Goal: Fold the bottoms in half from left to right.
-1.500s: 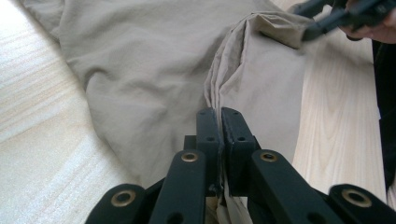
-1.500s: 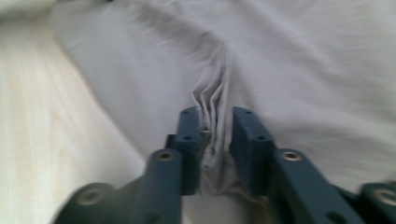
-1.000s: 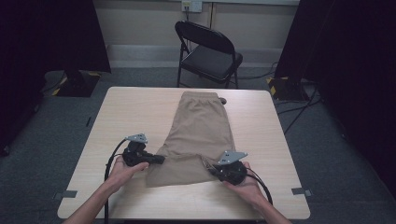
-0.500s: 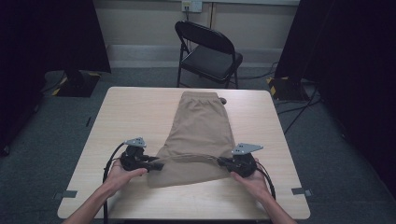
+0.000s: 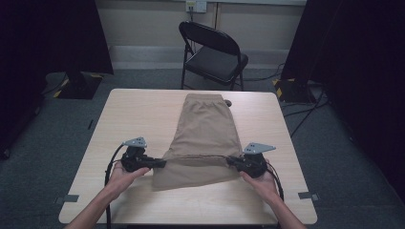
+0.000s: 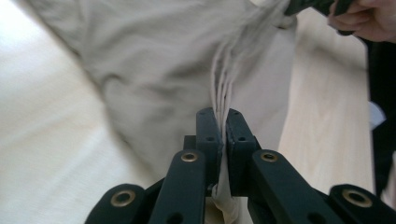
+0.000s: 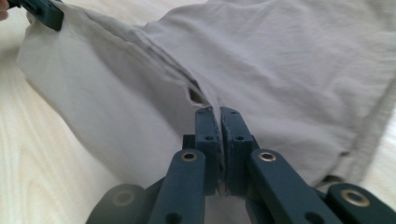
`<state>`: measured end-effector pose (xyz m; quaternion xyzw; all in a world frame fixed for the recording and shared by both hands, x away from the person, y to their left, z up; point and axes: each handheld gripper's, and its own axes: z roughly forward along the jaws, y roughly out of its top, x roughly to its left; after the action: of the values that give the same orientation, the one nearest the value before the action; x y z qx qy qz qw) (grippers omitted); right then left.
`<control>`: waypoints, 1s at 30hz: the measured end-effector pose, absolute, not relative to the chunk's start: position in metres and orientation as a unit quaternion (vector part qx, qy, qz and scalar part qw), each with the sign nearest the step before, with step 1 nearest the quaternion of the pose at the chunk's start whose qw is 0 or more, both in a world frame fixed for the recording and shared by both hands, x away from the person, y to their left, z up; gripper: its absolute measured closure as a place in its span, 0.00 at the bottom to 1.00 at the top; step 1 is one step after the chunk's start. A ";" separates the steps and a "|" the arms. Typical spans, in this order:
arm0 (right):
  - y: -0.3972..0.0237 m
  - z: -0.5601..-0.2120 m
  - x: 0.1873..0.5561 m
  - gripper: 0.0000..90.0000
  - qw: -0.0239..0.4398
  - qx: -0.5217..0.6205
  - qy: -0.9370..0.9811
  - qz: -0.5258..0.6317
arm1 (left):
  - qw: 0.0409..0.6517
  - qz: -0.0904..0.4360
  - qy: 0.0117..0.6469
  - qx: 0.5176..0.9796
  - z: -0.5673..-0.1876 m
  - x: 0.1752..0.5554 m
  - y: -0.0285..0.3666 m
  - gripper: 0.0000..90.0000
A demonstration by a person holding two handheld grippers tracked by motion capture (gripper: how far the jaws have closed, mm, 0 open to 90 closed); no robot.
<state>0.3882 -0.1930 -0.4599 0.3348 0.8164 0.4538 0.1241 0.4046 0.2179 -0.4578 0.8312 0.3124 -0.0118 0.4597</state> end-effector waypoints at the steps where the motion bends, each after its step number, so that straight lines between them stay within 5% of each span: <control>1: -0.193 -0.459 0.391 0.97 0.125 0.336 0.816 0.453 | 0.462 -0.003 0.318 0.828 -0.457 0.408 0.216 0.96; 12: -0.189 -0.488 0.417 0.97 0.121 0.366 0.836 0.390 | 0.410 0.005 0.335 0.849 -0.485 0.433 0.196 0.96; 30: -0.189 -0.485 0.377 0.97 0.105 0.333 0.865 0.362 | 0.393 -0.021 0.307 0.866 -0.484 0.394 0.192 0.96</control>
<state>0.3767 -0.1886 -0.4854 0.3327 0.8647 0.3616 0.1045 0.3935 0.1924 -0.4843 0.8664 0.3068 -0.0208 0.3935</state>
